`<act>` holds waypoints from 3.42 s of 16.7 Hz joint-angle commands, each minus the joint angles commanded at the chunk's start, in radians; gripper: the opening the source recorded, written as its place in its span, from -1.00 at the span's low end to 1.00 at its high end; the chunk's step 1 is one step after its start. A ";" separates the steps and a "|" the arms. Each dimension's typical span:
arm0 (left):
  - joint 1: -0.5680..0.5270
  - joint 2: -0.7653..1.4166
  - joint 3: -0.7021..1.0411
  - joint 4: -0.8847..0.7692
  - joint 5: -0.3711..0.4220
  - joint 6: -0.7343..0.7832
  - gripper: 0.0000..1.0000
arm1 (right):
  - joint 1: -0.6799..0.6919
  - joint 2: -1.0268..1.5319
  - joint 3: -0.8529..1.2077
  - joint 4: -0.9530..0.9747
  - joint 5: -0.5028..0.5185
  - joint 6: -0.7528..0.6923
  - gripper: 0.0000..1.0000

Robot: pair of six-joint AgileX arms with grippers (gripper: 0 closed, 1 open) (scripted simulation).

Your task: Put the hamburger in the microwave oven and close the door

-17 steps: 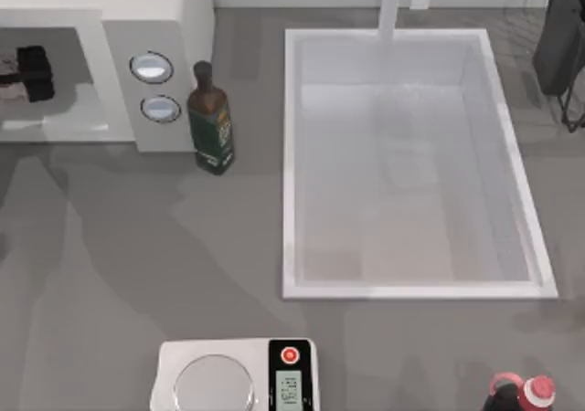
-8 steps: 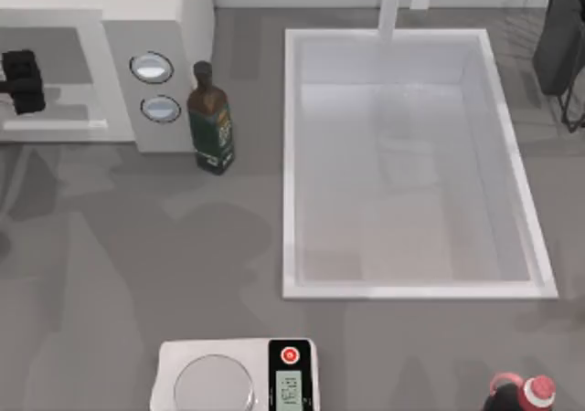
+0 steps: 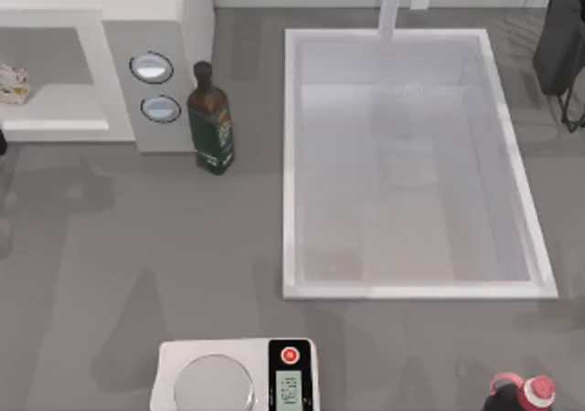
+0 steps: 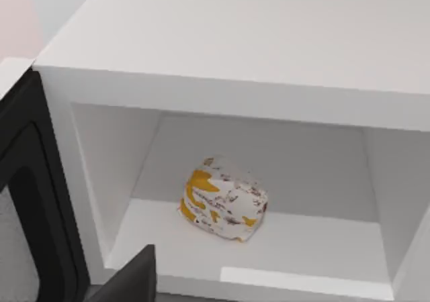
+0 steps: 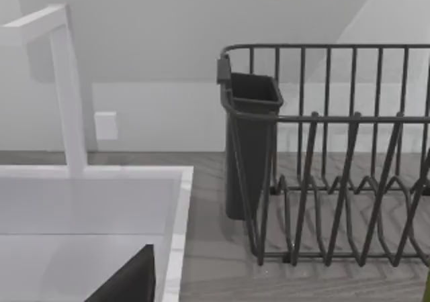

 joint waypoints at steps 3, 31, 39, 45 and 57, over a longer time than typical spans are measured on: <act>-0.017 -0.336 -0.174 -0.043 0.012 0.001 1.00 | 0.000 0.000 0.000 0.000 0.000 0.000 1.00; -0.055 -0.874 -0.516 -0.095 0.038 0.013 -1.00 | 0.000 0.000 0.000 0.000 0.000 0.000 1.00; -0.055 -0.874 -0.516 -0.095 0.038 0.013 -1.00 | 0.000 0.000 0.000 0.000 0.000 0.000 1.00; 0.042 -0.774 -0.568 0.046 0.137 0.015 -1.00 | 0.000 0.000 0.000 0.000 0.000 0.000 1.00; 0.193 -0.783 -0.568 0.054 0.286 0.014 -1.00 | 0.000 0.000 0.000 0.000 0.000 0.000 1.00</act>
